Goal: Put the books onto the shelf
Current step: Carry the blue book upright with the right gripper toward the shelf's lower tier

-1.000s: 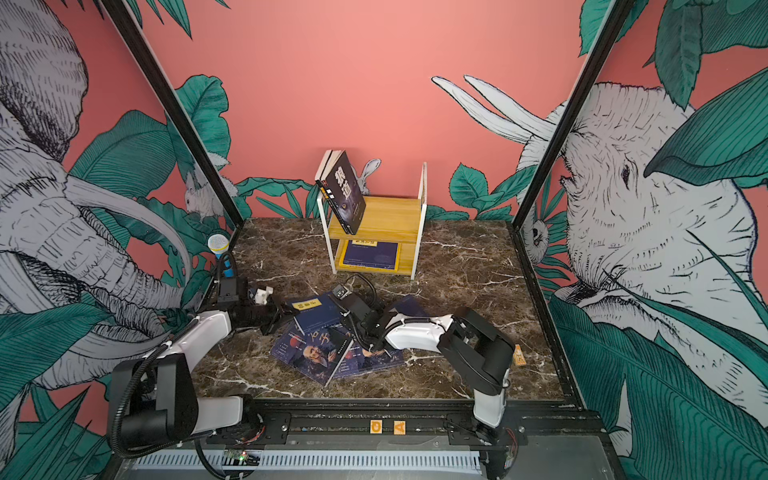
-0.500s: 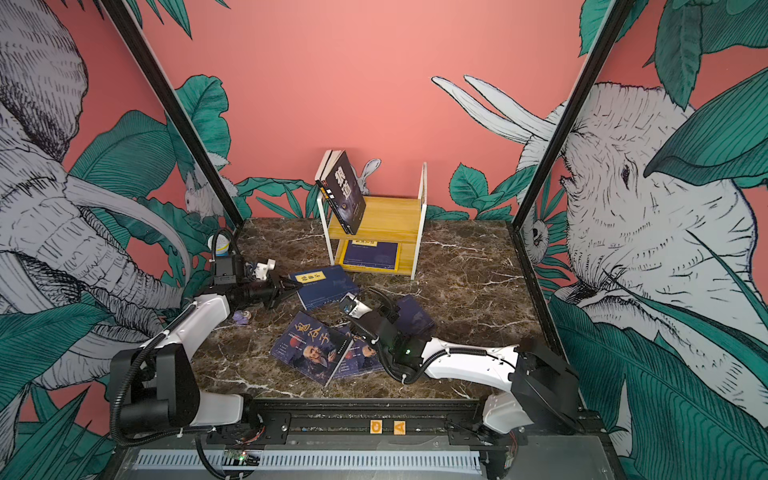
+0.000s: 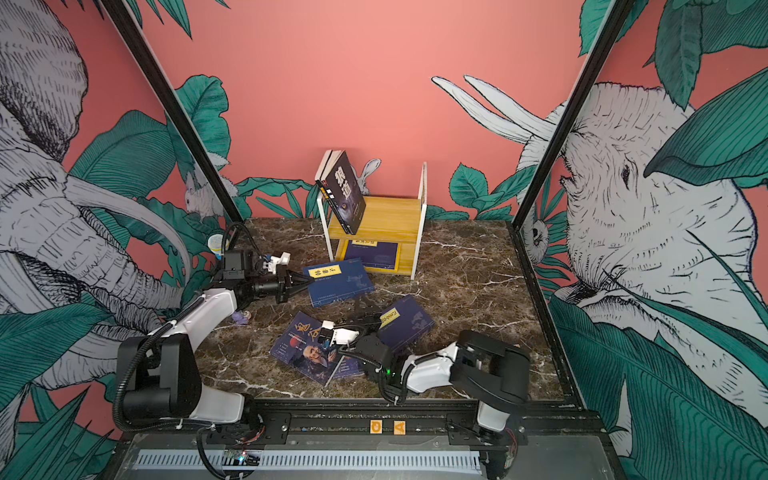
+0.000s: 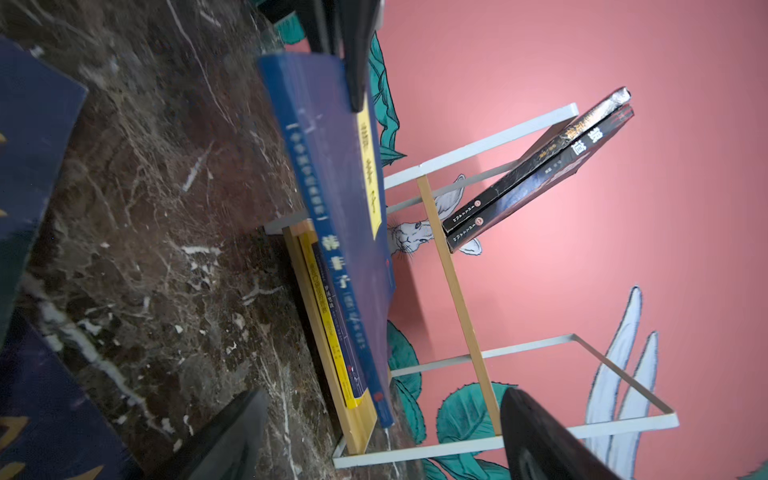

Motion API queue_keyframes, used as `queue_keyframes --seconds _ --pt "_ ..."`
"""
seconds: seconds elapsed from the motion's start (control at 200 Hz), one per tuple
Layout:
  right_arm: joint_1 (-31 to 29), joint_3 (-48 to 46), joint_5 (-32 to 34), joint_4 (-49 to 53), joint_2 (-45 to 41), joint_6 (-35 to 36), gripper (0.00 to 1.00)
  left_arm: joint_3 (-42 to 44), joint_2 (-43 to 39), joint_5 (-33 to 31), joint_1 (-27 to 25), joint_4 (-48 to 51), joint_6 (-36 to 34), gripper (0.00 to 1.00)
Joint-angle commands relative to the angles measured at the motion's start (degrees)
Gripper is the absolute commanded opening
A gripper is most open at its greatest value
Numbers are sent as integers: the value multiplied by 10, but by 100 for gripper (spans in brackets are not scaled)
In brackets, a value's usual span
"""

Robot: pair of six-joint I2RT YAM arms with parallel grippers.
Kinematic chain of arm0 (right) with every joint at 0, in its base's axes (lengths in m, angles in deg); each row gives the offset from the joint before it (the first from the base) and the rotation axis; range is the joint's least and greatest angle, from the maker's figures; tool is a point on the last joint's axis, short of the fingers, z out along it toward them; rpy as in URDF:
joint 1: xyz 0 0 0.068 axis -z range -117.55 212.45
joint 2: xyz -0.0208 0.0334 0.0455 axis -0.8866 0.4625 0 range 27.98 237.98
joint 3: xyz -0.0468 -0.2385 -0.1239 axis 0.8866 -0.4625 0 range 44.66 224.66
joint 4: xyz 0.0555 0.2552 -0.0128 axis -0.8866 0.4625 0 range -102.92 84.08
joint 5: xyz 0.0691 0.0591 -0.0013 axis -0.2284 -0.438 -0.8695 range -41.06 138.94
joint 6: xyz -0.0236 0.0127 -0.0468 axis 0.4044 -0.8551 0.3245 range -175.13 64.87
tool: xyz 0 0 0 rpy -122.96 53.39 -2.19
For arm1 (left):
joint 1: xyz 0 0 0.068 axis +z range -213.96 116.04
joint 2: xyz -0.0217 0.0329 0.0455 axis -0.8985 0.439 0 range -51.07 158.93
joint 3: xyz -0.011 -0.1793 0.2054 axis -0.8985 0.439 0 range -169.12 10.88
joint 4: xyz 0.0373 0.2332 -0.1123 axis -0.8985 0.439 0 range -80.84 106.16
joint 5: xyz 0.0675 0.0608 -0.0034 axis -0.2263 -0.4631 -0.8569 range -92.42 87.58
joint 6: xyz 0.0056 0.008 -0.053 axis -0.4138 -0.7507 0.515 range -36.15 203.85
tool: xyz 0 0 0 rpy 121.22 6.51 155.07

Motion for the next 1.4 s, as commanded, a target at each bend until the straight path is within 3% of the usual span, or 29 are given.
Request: queue_keyframes --seconds 0.0,0.35,0.605,0.8,1.24,1.395 --pt "-2 9 20 -149 31 118 89 -16 -15 44 -10 -26 -7 0" --pt "14 12 35 -149 50 154 86 -62 -9 40 -22 64 -101 0" --pt "28 24 24 -149 51 157 63 -54 -10 38 -24 75 -115 0" --pt "33 40 13 -149 58 150 54 -49 -13 38 -25 73 -116 0" --pt "50 80 -35 -149 97 158 44 -15 -41 45 -43 60 -113 0" --pt "56 96 -42 -148 108 166 33 -23 -43 46 -45 80 -124 0"
